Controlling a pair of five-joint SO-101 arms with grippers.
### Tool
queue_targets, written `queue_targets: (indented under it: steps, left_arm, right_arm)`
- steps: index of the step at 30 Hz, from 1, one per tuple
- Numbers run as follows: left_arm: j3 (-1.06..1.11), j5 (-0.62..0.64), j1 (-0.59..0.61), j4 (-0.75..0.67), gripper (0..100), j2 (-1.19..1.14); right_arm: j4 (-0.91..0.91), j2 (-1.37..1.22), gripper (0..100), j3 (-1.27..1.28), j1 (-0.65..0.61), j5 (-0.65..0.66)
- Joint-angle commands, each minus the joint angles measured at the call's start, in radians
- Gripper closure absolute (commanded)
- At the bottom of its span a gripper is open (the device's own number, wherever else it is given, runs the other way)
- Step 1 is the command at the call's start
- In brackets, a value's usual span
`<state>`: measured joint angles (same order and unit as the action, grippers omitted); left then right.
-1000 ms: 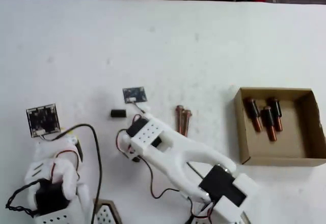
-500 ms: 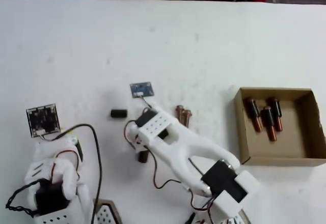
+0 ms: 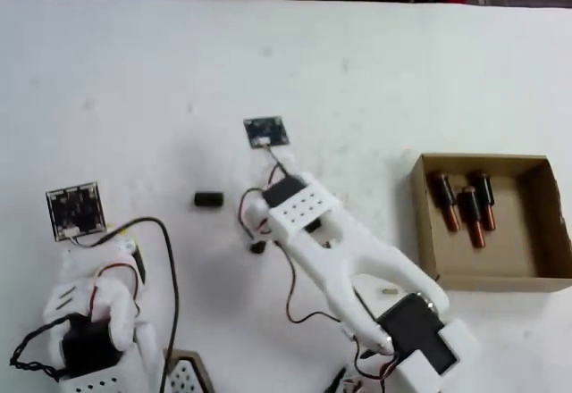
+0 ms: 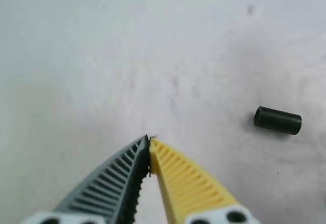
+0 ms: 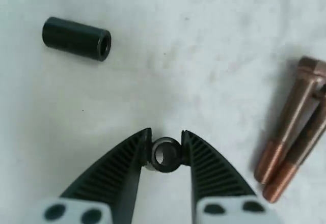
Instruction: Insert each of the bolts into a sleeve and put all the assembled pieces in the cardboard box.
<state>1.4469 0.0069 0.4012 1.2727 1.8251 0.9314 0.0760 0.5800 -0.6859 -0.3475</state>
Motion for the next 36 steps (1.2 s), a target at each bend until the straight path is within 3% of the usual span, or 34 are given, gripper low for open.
queue_targets:
  steps: [1, 10, 18, 36]
  left_arm:
    - [-0.011, 0.0, 0.007, -0.02, 98, 0.004]
    - [-0.011, 0.0, 0.005, -0.018, 98, 0.004]
    - [-0.011, 0.0, 0.005, -0.014, 98, 0.004]
    - [-0.011, -0.002, 0.005, -0.014, 98, 0.004]
  right_arm:
    - [-0.053, 0.051, 94.7, -0.031, 0.036, 0.077]
    - [-0.059, 0.051, 94.0, -0.025, -0.016, 0.086]
    - [-0.058, 0.05, 81.9, -0.021, -0.044, 0.086]
    - [-0.108, 0.051, 81.8, 0.101, -0.114, 0.086]
